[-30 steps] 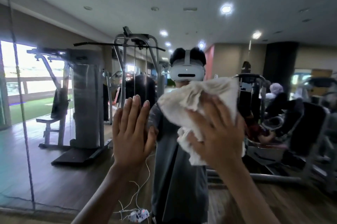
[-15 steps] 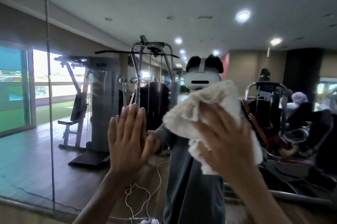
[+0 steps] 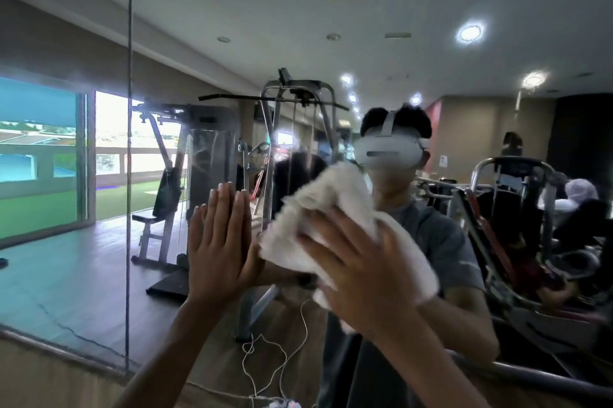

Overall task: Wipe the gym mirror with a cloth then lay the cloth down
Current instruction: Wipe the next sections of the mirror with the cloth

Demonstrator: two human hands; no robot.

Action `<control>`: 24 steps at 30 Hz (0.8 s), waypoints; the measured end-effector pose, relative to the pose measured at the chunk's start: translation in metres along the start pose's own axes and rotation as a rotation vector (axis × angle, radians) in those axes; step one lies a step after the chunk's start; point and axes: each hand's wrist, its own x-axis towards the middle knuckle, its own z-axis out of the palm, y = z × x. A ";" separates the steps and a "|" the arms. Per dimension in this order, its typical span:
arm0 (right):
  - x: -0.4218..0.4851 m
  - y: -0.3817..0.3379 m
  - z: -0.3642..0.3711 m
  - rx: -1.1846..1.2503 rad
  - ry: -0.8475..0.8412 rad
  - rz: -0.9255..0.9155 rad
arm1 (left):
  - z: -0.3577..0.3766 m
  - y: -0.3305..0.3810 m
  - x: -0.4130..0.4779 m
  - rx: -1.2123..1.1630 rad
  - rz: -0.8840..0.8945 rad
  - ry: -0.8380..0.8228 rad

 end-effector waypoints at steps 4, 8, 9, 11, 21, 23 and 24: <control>-0.017 0.050 -0.020 -0.018 0.049 0.188 | 0.002 -0.003 -0.011 0.068 0.041 -0.015; 0.071 0.024 -0.029 0.047 0.147 0.482 | 0.000 0.011 -0.018 0.057 -0.003 -0.004; 0.086 0.008 -0.026 0.068 0.145 0.452 | 0.000 0.012 -0.020 0.060 -0.006 -0.005; 0.097 -0.025 -0.014 0.107 0.125 0.303 | -0.002 0.010 -0.028 0.052 -0.001 -0.026; 0.021 0.024 -0.017 0.056 0.095 0.276 | -0.030 -0.040 -0.014 0.009 0.185 -0.050; 0.066 0.021 -0.026 0.063 0.151 0.417 | -0.029 -0.045 -0.005 -0.006 0.110 -0.037; 0.090 0.012 -0.027 0.063 0.166 0.455 | -0.027 -0.049 0.001 -0.020 0.046 -0.037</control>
